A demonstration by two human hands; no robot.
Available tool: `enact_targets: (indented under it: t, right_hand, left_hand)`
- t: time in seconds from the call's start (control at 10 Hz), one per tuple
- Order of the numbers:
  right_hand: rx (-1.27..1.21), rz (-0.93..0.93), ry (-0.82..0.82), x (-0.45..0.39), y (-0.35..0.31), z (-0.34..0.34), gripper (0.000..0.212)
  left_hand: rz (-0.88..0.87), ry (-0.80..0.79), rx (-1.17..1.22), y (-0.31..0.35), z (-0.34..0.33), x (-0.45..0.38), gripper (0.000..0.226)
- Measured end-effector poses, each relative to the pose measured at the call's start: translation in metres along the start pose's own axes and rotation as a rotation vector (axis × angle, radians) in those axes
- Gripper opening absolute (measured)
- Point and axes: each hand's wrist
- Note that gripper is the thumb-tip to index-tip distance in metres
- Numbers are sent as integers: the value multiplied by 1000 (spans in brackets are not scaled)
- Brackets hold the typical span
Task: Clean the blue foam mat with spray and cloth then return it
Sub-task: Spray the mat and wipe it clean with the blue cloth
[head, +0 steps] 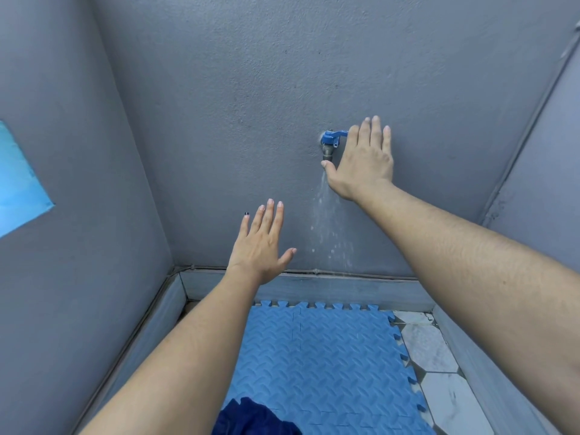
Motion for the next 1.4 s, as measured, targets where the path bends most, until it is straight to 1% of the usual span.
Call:
enact_targets:
  t: [0.2, 0.3, 0.4, 0.5, 0.6, 0.7, 0.8, 0.9, 1.0, 1.1, 1.2, 1.3, 1.4]
  right_hand:
    - [6, 41, -28, -9, 15, -2, 112]
    - [-3, 84, -66, -12, 24, -1, 116]
    - [-20, 110, -127, -15, 27, 1, 119]
    - [-104, 107, -177, -13, 25, 9, 121]
    - [-259, 164, -120, 16, 27, -16, 107]
    - [-358, 239, -179, 94, 36, -123, 84]
    - [-321, 143, -506, 190, 66, -254, 85]
    - [-245, 8, -699, 256, 96, -357, 112]
    - [-264, -16, -618, 291, 95, -389, 91]
    - [-318, -31, -524, 300, 93, -408, 64]
    - [-317, -31, -466, 300, 94, -412, 61]
    - [-332, -35, -456, 297, 92, -412, 59]
    - [-327, -31, -470, 298, 96, -415, 58]
  left_hand:
    - [11, -9, -15, -10, -5, 9, 85]
    - [11, 2, -8, -18, -5, 18, 85]
    - [25, -2, -20, -29, -5, 26, 85]
    - [46, -3, 11, -34, -11, 36, 85]
    - [21, -1, 106, -27, -34, 57, 84]
    - [-130, -203, 47, -7, -118, 109, 84]
    - [-251, -475, -30, 13, -228, 185, 81]
    - [-275, -390, -244, 14, -305, 217, 68]
    - [-224, -467, -43, 16, -307, 201, 81]
    - [-37, -419, 131, 36, -319, 146, 75]
    - [299, -377, 268, 63, -314, 61, 64]
    - [370, -391, 315, 116, -312, -22, 66]
    - [-10, -417, 351, 205, -313, -56, 71]
Point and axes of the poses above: each hand's wrist, its own x-axis away from the middle knuckle, its own z-axis out of the back of the hand, y = z × x, and after that the axes turned 15 degrees about -y, right-handed
